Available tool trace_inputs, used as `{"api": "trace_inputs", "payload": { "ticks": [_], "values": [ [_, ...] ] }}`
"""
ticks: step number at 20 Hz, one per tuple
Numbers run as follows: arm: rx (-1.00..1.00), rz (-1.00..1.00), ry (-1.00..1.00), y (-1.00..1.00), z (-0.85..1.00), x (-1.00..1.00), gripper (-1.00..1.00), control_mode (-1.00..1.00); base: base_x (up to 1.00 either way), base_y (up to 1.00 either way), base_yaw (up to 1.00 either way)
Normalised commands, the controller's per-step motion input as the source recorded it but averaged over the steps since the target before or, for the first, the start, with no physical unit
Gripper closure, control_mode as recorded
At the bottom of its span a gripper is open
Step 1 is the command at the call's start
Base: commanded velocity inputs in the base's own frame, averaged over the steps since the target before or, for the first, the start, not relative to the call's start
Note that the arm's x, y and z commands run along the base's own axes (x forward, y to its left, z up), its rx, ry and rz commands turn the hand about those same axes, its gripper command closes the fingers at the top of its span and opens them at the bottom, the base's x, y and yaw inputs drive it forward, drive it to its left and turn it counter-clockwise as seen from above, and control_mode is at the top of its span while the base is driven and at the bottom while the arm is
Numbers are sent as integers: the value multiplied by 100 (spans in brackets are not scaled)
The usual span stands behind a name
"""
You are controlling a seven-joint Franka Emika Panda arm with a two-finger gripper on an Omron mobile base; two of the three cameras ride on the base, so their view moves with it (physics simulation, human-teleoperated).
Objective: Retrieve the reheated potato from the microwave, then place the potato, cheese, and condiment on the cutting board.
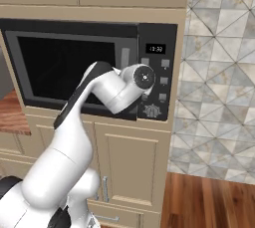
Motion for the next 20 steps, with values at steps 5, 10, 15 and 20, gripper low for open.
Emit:
{"api": "trace_inputs", "payload": {
  "ticks": [5,10,15,20],
  "values": [
    [0,2,22,37,-1,-58,100,-100,0,0,0],
    [0,-9,23,35,0,-59,100,-100,0,0,0],
    [0,-19,10,35,-3,-60,100,-100,0,0,0],
    [0,-19,3,35,-3,-65,100,-100,0,0,0]
  ]
}}
